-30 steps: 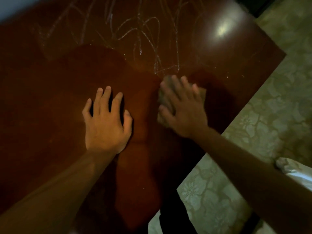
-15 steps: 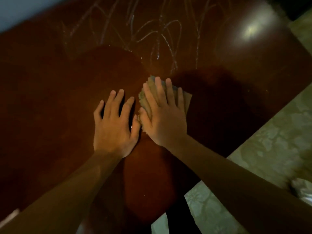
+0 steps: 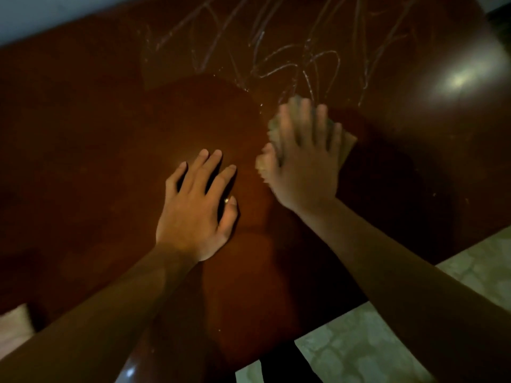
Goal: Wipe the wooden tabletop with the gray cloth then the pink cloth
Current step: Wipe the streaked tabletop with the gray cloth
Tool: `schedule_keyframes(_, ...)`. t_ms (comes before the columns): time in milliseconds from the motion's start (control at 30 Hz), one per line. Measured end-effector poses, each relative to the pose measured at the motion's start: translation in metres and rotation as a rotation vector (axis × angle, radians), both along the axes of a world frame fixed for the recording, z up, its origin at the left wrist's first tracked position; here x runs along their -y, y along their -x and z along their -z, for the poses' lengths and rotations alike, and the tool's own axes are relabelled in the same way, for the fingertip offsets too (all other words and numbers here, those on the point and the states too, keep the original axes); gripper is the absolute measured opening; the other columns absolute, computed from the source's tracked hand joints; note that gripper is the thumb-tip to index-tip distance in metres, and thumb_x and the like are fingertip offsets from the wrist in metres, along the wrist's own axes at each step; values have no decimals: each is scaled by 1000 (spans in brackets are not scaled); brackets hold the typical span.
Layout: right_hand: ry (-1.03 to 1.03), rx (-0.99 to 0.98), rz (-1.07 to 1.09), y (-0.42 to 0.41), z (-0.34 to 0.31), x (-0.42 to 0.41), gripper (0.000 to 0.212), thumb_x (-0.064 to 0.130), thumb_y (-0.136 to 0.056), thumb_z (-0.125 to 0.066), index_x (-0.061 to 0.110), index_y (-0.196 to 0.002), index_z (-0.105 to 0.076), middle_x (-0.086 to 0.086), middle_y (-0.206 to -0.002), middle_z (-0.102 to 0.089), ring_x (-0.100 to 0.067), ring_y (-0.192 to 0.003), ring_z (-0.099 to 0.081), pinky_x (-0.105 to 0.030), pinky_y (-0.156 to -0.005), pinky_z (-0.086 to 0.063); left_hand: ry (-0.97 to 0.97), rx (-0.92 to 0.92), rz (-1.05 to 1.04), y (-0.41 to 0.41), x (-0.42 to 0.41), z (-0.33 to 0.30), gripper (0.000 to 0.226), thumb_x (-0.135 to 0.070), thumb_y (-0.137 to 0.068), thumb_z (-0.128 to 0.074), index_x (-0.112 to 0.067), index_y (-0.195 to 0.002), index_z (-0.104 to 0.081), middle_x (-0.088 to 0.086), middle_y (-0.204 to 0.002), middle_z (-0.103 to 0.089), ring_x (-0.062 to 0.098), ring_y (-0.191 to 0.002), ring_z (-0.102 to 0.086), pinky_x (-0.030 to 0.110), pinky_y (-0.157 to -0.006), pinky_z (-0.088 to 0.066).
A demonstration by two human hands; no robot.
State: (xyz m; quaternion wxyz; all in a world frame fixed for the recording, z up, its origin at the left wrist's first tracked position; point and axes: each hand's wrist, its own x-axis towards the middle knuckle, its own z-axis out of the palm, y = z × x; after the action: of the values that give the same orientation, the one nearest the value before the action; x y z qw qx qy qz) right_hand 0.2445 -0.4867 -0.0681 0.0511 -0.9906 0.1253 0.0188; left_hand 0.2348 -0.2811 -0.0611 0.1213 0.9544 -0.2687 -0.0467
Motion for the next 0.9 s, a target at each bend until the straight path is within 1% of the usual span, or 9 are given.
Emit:
schedule_keyframes(100, -27, 52, -196, -5, 1, -20, 65, 51, -103, -32, 21, -161, -33, -14, -168, -25, -38, -156, -18, -57, -125, -12, -17, 9, -4, 1, 1, 0, 55, -40, -100, -38, -15, -149, -44, 12, -160, -34, 25, -153, -21, 45, -122, -10)
schedule_keyframes(200, -28, 21, -370, -16, 1, 24, 66, 55, -102, -31, 26, -161, -32, -10, -169, -25, -34, -157, -19, -55, -126, -13, -12, 8, -3, 0, 0, 1, 55, -41, -100, -38, -16, -149, -43, 11, -161, -34, 23, -153, -20, 42, -122, -8)
schedule_keyframes(333, 17, -36, -149, -36, -1, 82, 68, 55, -101, -22, 28, -163, -20, -10, -171, -17, -34, -158, -13, -56, -126, -10, -16, 10, -4, 0, -1, 3, 55, -42, -101, -37, -17, -150, -42, 10, -161, -33, 23, -153, -20, 43, -122, -8)
schedule_keyframes(433, 29, -29, -31, -39, -3, 64, 70, 53, -100, -20, 24, -164, -17, -13, -171, -14, -37, -158, -10, -58, -126, -8, -20, 7, -5, 0, -1, 3, 56, -43, -101, -35, -17, -150, -41, 10, -161, -32, 23, -154, -18, 44, -123, -9)
schedule_keyframes(500, 17, -10, -72, -30, -3, 28, 72, 53, -100, -20, 21, -164, -18, -14, -171, -14, -38, -158, -10, -58, -126, -8, -33, 6, -1, 0, -1, 3, 56, -43, -101, -35, -17, -150, -41, 10, -161, -32, 23, -154, -18, 45, -122, -9)
schedule_keyframes(600, -55, -15, -311, 0, 1, -33, 68, 51, -102, -24, 22, -163, -23, -13, -171, -16, -38, -158, -9, -58, -126, -7, -63, 4, -2, 0, -1, 1, 61, -45, -99, -35, -10, -149, -43, 12, -160, -34, 23, -153, -19, 43, -123, -8)
schedule_keyframes(733, -97, 32, -462, -7, 3, -15, 63, 54, -103, -33, 26, -160, -34, -9, -169, -25, -33, -157, -17, -54, -127, -9, -82, -16, -16, -1, 2, -1, 65, -47, -99, -36, -6, -149, -41, 11, -161, -34, 20, -153, -17, 40, -123, -6)
schedule_keyframes(800, -78, 41, -421, -32, 2, 16, 64, 54, -102, -37, 26, -160, -34, -9, -168, -27, -34, -156, -20, -53, -126, -11, -81, -16, -17, -1, 2, 0, 65, -49, -100, -36, -8, -151, -39, 10, -162, -32, 19, -154, -16, 40, -123, -6)
schedule_keyframes(900, -17, 2, -228, -69, 1, 51, 66, 53, -102, -32, 26, -162, -25, -10, -170, -22, -35, -157, -17, -55, -125, -9, -63, -6, -11, 0, 0, 0, 63, -49, -101, -35, -10, -150, -39, 10, -161, -34, 21, -153, -19, 44, -123, -11)
